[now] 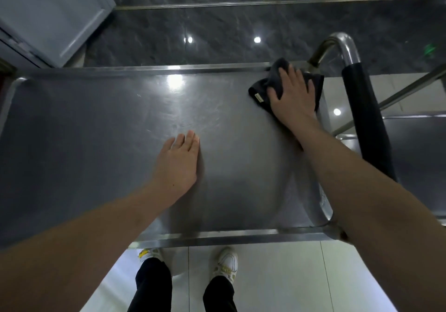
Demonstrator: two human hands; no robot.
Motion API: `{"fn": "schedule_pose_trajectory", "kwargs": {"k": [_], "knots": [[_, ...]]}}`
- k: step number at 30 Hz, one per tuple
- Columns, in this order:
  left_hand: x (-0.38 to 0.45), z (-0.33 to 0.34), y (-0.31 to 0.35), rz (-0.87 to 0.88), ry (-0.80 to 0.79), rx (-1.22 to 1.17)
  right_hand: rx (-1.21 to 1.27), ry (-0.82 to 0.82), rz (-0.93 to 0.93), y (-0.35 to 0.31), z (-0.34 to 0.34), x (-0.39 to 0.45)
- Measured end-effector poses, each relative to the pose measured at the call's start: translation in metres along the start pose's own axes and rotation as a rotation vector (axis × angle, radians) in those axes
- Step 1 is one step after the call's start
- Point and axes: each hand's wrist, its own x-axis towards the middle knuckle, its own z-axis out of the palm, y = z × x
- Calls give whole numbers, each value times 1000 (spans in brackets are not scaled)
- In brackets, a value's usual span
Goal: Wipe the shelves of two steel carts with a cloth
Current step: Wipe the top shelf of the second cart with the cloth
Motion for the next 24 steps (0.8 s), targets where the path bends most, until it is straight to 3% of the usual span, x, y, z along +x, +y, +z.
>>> {"fn": "schedule_pose_trajectory", "kwargs": {"k": [4,8,11,14,24], "knots": [[0,-1,3,3,-27,-75,11,13,-18,-34,10,-17],[1,-1,3,11,-3,-86,14,-67,-327,-98,27,-41],[-1,-3,3,-3,-22,-120,7,-109,-427,-113,30,-37],[0,-2,3,15,-11,-109,0,-94,-397,-97,28,-19],[-2,-1,2,27,6,-77,-31,-50,-18,-14,4,8]]}}
